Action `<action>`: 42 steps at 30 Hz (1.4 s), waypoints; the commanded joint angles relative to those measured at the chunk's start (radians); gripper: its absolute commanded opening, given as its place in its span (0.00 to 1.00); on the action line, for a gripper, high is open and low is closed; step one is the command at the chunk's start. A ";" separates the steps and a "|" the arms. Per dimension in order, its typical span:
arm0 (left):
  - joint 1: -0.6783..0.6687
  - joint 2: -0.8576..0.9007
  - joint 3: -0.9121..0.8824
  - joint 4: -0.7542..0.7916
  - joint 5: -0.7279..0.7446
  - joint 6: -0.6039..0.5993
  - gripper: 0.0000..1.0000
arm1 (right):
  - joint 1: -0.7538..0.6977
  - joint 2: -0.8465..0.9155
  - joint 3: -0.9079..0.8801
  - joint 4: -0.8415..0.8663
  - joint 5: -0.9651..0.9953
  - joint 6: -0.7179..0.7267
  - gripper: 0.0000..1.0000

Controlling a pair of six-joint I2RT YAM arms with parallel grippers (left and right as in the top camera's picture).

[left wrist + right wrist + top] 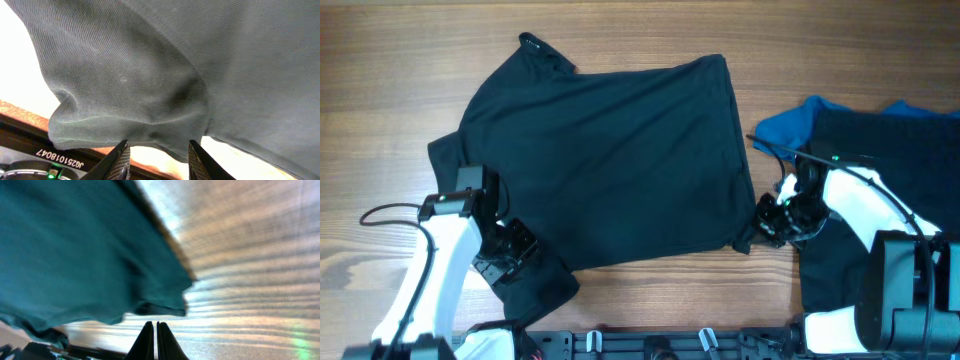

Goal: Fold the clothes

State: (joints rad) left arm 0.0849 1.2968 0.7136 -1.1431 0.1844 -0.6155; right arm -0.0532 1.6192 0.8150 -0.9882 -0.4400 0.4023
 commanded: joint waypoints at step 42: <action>-0.026 0.274 0.177 -0.062 0.032 0.167 0.04 | 0.008 -0.039 -0.234 0.356 -0.196 0.015 0.19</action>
State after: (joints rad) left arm 0.0616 1.5852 0.8749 -1.2018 0.2298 -0.4675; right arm -0.0509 1.5543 0.6071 -0.6243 -0.6315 0.4530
